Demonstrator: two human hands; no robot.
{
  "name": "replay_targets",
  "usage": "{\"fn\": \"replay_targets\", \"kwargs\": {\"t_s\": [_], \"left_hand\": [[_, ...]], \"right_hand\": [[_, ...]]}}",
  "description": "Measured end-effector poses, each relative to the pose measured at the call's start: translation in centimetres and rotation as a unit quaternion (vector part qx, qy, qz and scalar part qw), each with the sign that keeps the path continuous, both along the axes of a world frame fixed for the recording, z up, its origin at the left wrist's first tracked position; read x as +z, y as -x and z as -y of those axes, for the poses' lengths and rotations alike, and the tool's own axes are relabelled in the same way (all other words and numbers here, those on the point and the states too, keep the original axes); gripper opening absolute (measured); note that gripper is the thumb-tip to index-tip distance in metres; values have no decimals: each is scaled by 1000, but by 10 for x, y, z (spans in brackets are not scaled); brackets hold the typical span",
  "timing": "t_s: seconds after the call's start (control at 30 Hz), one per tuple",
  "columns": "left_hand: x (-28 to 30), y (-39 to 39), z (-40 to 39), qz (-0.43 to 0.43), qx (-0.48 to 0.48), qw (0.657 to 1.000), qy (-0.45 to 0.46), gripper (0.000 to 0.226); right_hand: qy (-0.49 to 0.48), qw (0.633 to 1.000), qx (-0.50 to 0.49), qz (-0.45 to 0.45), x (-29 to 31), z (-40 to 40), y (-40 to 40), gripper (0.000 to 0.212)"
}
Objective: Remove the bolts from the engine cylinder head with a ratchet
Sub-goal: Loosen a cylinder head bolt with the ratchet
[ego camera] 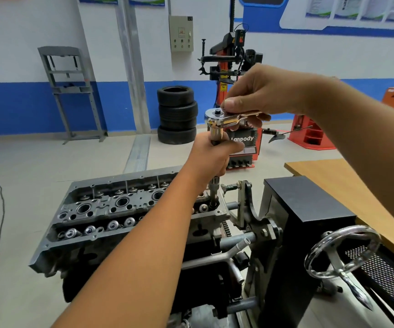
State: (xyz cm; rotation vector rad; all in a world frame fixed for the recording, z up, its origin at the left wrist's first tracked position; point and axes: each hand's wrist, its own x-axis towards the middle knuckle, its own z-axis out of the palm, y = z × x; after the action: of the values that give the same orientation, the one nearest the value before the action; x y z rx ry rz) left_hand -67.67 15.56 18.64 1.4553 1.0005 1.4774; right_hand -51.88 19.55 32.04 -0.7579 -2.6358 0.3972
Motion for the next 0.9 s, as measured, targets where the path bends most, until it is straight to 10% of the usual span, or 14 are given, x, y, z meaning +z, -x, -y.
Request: {"fn": "replay_targets", "kwargs": {"t_s": [0.7, 0.9], "left_hand": [[12, -1, -1, -8, -53, 999, -8, 58], [10, -8, -2, 0, 76, 997, -22, 49]], "right_hand": [[45, 995, -92, -18, -3, 33, -11, 23], [-257, 924, -275, 66, -52, 76, 14, 63]]}}
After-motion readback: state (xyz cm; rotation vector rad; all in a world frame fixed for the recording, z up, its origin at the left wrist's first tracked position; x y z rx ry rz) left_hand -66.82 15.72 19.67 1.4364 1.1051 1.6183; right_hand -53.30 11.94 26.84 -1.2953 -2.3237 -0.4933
